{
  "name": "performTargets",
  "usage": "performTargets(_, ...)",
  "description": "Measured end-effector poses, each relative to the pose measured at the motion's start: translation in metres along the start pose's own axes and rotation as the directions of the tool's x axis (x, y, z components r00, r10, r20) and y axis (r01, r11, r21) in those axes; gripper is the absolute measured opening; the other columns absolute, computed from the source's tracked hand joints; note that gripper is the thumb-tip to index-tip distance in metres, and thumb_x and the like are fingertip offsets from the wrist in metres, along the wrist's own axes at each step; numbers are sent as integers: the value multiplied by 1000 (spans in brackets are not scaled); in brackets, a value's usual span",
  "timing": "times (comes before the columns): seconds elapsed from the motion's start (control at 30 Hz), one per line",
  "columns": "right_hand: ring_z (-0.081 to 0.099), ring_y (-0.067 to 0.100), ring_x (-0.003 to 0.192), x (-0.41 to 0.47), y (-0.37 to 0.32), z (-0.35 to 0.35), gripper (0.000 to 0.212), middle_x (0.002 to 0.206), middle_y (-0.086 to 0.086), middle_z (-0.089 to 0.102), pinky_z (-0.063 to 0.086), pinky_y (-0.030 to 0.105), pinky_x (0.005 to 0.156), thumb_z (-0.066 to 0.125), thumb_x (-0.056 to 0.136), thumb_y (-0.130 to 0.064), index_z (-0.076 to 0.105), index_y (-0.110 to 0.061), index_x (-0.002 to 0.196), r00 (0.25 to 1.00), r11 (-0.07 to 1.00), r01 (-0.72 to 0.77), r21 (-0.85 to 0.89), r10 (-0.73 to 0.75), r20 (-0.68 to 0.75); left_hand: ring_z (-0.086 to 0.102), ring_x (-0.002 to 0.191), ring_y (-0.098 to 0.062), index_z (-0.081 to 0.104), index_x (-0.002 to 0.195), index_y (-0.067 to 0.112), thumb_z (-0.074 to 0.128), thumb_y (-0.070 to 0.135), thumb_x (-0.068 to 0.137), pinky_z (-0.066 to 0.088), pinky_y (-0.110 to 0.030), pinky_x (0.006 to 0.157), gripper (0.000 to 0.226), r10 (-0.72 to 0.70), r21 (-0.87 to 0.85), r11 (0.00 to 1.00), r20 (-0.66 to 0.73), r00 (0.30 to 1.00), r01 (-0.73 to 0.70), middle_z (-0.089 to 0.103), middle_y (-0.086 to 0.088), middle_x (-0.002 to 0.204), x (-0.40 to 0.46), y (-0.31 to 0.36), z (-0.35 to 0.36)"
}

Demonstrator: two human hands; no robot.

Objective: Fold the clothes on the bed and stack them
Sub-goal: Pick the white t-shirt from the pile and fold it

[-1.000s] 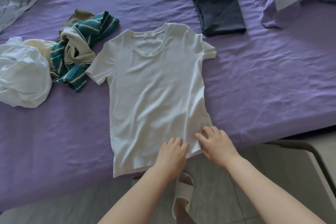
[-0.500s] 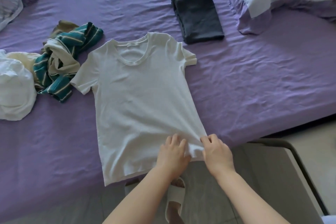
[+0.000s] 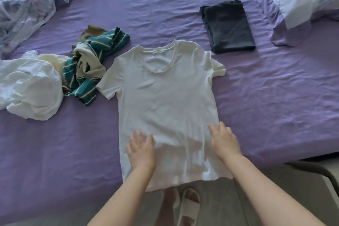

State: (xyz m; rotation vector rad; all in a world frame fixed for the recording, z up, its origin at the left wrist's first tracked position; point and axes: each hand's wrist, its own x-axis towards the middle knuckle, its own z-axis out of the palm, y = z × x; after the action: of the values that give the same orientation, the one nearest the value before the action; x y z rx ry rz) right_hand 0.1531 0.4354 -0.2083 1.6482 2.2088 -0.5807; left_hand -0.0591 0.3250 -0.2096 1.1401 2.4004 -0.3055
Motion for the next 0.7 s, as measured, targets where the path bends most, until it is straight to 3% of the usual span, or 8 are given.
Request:
performTargets(0.17,33,32,124,32,-23,-8,65,150,15,14,41,39,95,34,91,0,19,-31,146,999,998,-34,-61,36,21,13,140,-35,21,145,38,40,3,92,24,-44,112,66,-236,-159,960,-22,972,229,-7,-11,156,30,-37,-15)
performTargets(0.33,39,26,114,37,-27,-8,67,131,7,29,48,37,80,45,87,3,23,-26,143,999,997,-37,-68,35,-28,45,112,-31,35,134,28,44,36,94,42,-45,92,42,-235,-389,895,8,972,219,38,-9,134,38,-59,-16)
performTargets(0.4,40,26,114,37,-24,-13,65,133,6,30,47,34,78,47,85,2,26,-24,141,997,988,-58,-145,49,-63,43,108,-27,30,140,34,49,19,92,44,-38,88,53,-168,-274,950,-37,985,152,30,-7,133,39,-65,-13)
performTargets(0.47,36,28,124,37,-25,-18,65,145,10,23,43,35,89,45,87,-1,25,-25,143,993,976,-106,-190,96,-62,38,115,-25,23,143,39,49,7,89,38,-35,94,68,-122,-92,989,-60,991,116,20,-8,142,40,-68,-12)
performTargets(0.53,31,34,133,33,-33,-21,64,152,17,19,37,42,99,51,85,-1,33,-20,142,996,970,-72,-231,55,-76,39,127,-31,31,145,32,61,3,77,34,-43,103,79,31,57,998,-111,993,-25,23,-15,151,38,-62,-15)
performTargets(0.6,45,38,127,26,-48,-17,62,142,24,41,44,48,93,74,68,-2,56,-13,127,988,973,103,-207,-124,-92,45,127,-39,50,136,22,75,2,58,37,-53,102,84,330,83,943,-143,933,-321,38,-23,145,38,-45,-16)
performTargets(0.67,49,37,125,15,-64,-6,66,139,20,46,46,51,92,82,63,-19,59,-17,125,964,945,263,-196,-267,5,17,142,-40,27,147,25,63,9,76,18,-56,111,81,587,127,801,32,809,-586,8,-20,156,38,-17,-10)
performTargets(0.7,37,37,134,8,-70,2,68,149,16,34,38,54,99,75,73,-29,48,-22,135,958,940,284,-188,-270,100,-3,145,-37,9,150,27,51,14,88,4,-56,113,77,631,117,752,159,760,-649,-11,-12,157,36,-4,-7)
